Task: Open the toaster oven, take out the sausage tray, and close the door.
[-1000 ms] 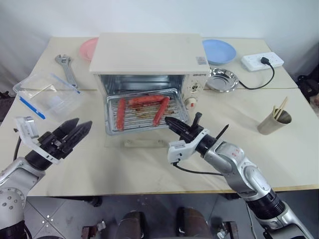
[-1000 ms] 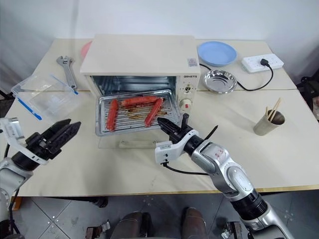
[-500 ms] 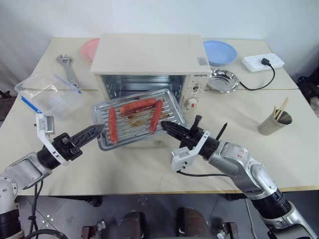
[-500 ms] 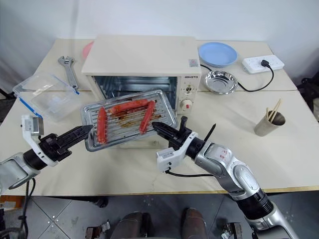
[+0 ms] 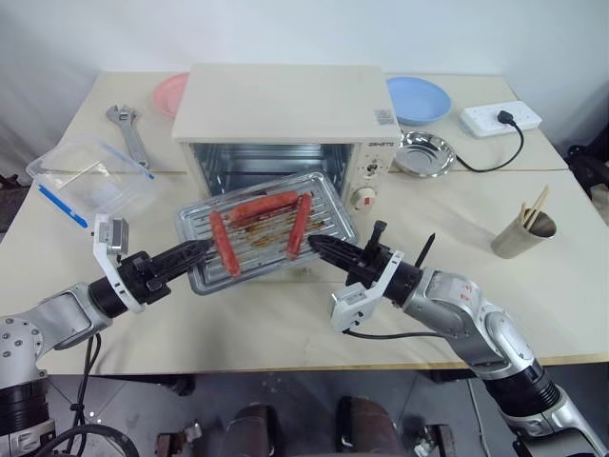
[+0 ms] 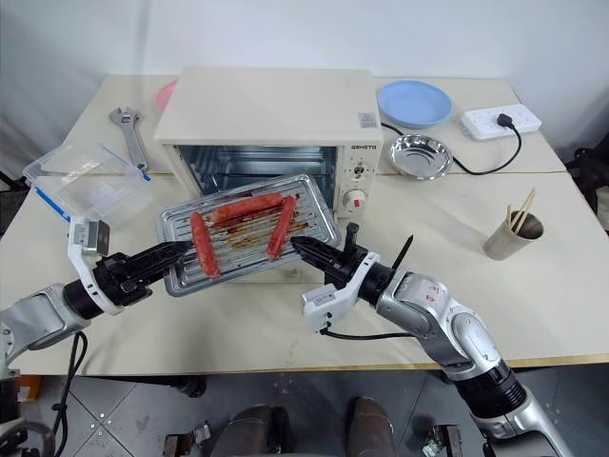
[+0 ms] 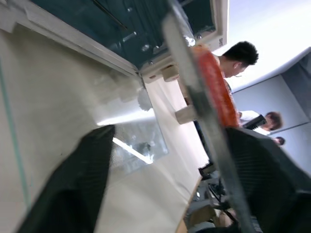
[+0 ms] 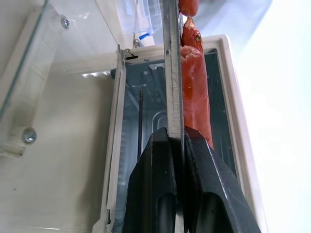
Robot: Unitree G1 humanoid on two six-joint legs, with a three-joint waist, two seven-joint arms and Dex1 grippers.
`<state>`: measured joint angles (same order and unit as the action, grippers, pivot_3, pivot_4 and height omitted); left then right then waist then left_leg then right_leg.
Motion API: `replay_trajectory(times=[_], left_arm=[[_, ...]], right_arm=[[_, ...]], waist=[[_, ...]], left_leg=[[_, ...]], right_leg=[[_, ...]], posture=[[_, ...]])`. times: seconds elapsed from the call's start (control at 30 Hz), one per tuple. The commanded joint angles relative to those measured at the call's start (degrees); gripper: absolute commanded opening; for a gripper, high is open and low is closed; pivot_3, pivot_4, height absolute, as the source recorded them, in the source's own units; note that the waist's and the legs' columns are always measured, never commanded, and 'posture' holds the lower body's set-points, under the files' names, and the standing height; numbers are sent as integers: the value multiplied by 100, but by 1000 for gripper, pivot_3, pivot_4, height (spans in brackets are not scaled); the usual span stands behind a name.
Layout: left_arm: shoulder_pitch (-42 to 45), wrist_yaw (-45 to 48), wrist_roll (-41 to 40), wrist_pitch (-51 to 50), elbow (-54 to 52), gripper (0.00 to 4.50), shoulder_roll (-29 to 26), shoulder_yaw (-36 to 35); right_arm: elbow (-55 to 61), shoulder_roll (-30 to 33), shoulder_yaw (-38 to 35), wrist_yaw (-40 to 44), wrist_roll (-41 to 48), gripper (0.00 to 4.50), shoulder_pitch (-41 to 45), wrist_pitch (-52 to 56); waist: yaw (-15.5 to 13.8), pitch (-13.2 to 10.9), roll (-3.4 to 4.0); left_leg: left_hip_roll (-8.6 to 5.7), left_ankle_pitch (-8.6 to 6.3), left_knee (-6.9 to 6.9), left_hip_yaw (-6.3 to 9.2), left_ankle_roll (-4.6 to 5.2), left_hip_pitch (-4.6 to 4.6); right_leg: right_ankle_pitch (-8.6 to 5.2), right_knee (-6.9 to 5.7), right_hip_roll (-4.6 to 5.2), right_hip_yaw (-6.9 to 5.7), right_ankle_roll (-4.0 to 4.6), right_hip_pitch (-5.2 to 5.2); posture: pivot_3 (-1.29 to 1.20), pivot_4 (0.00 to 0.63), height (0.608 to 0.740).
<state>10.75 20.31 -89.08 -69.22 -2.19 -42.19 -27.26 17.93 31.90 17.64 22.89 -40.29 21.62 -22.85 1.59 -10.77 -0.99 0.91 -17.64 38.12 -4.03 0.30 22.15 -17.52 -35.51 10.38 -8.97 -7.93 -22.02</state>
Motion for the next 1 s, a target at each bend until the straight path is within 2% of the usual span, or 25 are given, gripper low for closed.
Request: replay_trajectory(times=[0.03,0.23,0.33,0.57,0.67,1.0], left_arm=[[-55,-211,-118,-80,37,2470,-32,23],[-203,-486,-485,-89,23,725,-25,22],[-385,-789,-728,-17,-75,77,17,53],[-768,-1372,-1313,157,-267,1,18,191],[-942,-1675,-1594,331,-370,0,67,280],[-1231,-2128,-2144,863,-527,0,104,522]], right_arm=[[315,-87,-273,-176,460,0,102,-195],[266,-133,-337,-70,708,0,136,-245],[284,-85,-237,259,1224,0,82,-372],[315,-120,-284,790,1623,0,6,-212],[324,-78,-312,1001,1761,898,66,-111],[102,200,-256,1828,2639,4326,-23,237]], waist=[[-1,0,0],[2,0,0],[2,0,0],[-6,0,0],[-1,0,1],[-15,0,1]], left_leg=[[0,0,0,0,0,0],[0,0,0,2,0,-1],[0,0,0,3,0,-2],[0,0,2,20,0,-9],[0,0,1,23,0,-11],[-2,0,1,28,1,-13]], right_leg=[[0,0,0,0,0,0],[0,0,0,0,0,1],[0,0,1,0,0,3],[0,13,0,-1,0,27],[0,18,-1,-1,0,31],[0,41,-5,-1,0,46]], posture=[[0,150,740],[0,150,740],[0,150,740],[0,150,740],[0,150,740],[0,150,740]])
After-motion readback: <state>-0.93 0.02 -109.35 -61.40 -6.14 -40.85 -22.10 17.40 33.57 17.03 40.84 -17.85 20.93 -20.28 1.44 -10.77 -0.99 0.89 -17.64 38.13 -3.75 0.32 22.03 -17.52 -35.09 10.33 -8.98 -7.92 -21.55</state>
